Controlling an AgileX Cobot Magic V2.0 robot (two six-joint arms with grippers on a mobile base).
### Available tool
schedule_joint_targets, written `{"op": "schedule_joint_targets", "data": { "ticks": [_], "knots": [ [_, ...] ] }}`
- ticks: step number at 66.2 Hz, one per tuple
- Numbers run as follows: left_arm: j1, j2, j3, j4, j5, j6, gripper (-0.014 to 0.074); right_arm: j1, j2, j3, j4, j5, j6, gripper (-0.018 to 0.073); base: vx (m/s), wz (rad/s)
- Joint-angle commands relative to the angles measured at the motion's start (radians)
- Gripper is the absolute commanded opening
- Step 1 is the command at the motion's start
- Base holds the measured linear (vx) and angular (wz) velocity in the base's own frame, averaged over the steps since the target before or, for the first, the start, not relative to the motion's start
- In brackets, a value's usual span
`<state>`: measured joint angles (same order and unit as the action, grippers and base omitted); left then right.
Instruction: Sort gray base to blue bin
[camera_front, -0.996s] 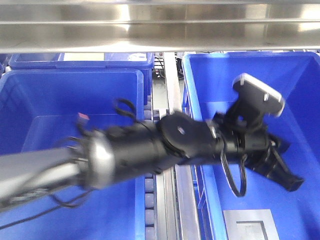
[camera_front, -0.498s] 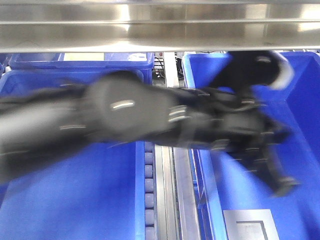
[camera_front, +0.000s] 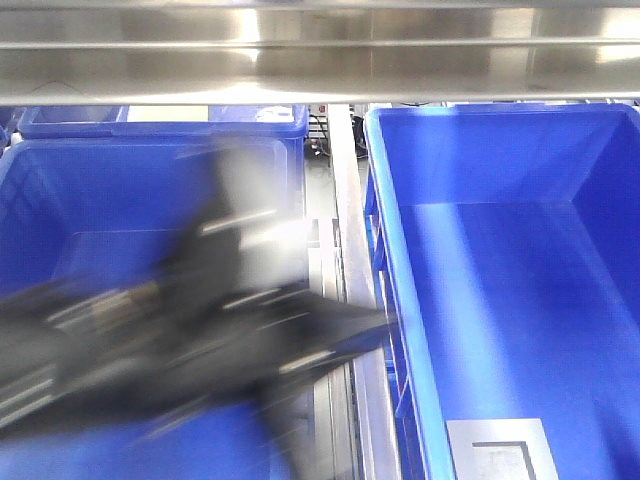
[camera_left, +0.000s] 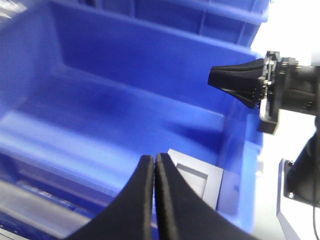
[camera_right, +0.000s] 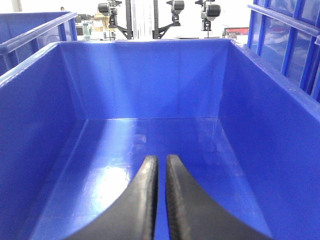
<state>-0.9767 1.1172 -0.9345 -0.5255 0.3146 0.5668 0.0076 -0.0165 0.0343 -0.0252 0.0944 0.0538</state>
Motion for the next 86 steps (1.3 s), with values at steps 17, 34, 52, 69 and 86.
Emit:
{"op": "schedule_joint_targets", "data": {
  "ticks": [17, 34, 52, 69, 86],
  "knots": [
    [-0.002, -0.347, 0.245, -0.013, -0.126, -0.011, -0.0005, -0.004, -0.009, -0.004, -0.006, -0.078, -0.007, -0.0004, 0.0, 0.0],
    [-0.002, -0.567, 0.414, -0.013, -0.169, -0.012, -0.0005, -0.004, -0.009, -0.004, -0.006, -0.078, -0.007, -0.0004, 0.0, 0.0],
    [-0.002, -0.713, 0.528, -0.014, -0.167, -0.055, -0.0005, -0.004, -0.009, -0.004, -0.006, -0.078, -0.007, -0.0004, 0.0, 0.0],
    [-0.002, -0.713, 0.536, -0.014, -0.163, -0.064, -0.0005, -0.004, -0.009, -0.004, -0.006, -0.078, -0.007, -0.0004, 0.0, 0.0],
    [-0.002, -0.713, 0.536, -0.014, -0.164, -0.063, -0.0005, -0.004, -0.009, -0.004, -0.006, -0.078, -0.007, -0.0004, 0.0, 0.0]
  ]
}}
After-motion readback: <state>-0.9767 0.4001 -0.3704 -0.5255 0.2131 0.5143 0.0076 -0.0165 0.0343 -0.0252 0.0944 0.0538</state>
